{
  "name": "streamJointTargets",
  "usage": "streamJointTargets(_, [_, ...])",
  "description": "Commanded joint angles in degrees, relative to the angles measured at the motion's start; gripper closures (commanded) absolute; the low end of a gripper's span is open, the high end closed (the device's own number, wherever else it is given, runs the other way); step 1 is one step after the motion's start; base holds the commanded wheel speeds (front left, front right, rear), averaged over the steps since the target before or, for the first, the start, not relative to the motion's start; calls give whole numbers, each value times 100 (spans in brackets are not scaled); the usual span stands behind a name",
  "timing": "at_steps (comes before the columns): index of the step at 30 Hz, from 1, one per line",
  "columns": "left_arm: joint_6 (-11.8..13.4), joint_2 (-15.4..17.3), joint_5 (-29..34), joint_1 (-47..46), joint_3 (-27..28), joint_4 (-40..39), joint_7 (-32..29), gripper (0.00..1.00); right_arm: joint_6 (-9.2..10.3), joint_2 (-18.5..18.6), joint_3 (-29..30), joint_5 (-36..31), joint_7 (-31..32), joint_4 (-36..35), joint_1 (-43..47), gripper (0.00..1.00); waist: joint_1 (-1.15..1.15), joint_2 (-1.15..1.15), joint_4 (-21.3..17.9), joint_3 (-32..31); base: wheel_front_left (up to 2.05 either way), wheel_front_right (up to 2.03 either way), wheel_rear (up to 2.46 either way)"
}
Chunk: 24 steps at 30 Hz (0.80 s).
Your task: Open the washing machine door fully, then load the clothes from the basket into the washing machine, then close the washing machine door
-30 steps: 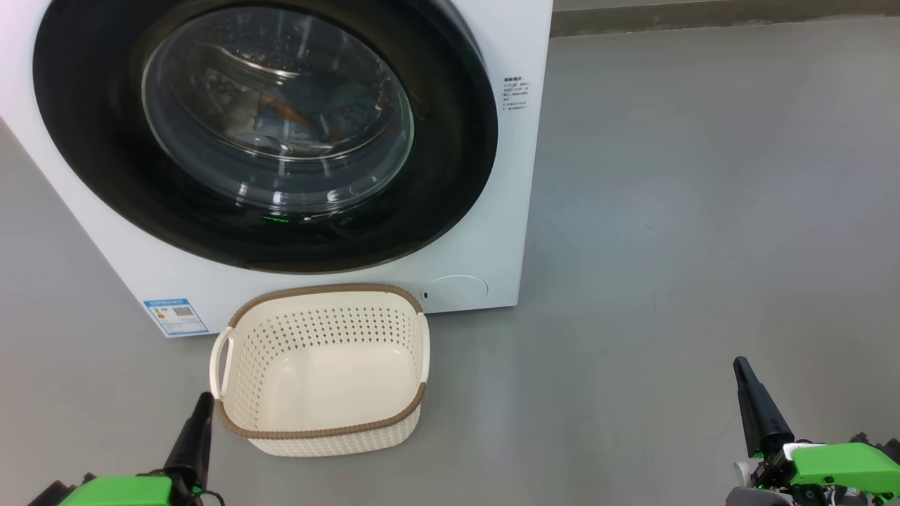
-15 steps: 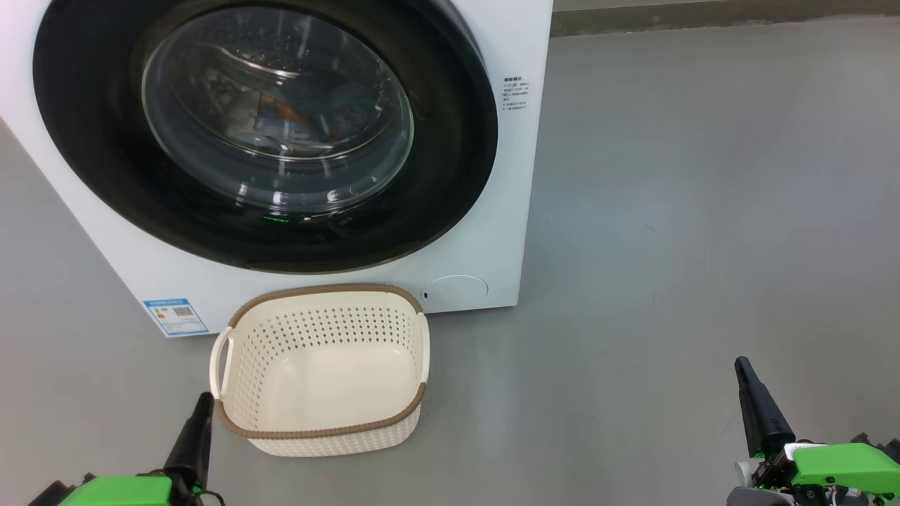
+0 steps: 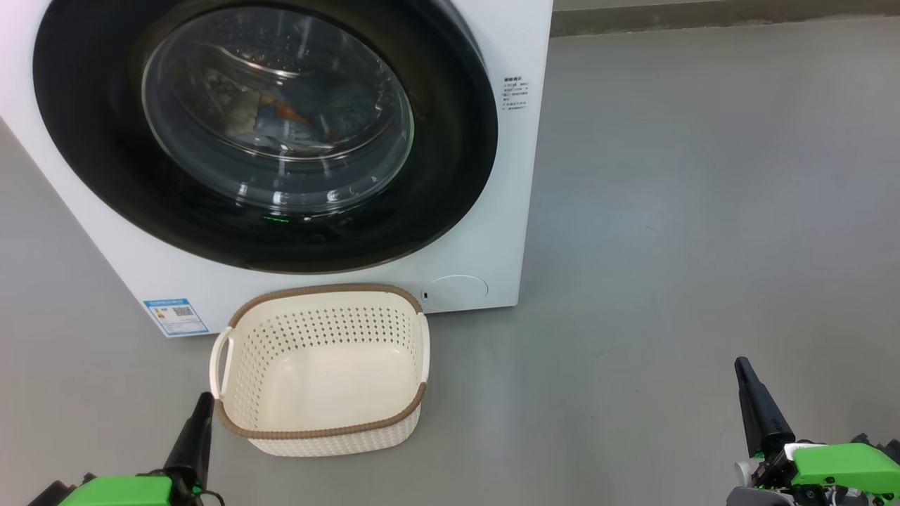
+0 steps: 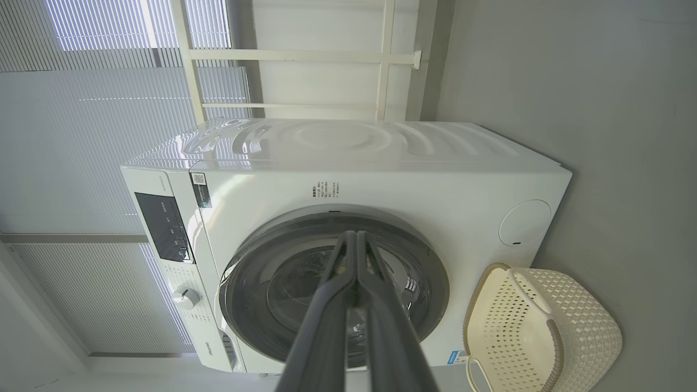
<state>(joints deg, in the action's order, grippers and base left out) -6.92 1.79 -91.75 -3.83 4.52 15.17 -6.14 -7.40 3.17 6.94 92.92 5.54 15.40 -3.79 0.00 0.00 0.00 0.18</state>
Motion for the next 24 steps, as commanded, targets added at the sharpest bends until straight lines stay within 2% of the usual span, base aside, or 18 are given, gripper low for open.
streamJointTargets(1, [-57,109,-43,-236,198,-112,-34,100,-9,17,-103,-25,45,-141,-233,100,0,0,0,0,0,0,0])
streamJointTargets(24, [-57,109,-43,-236,198,-112,-34,100,-9,4,-84,-40,60,-140,-235,100,0,0,0,0,0,0,0])
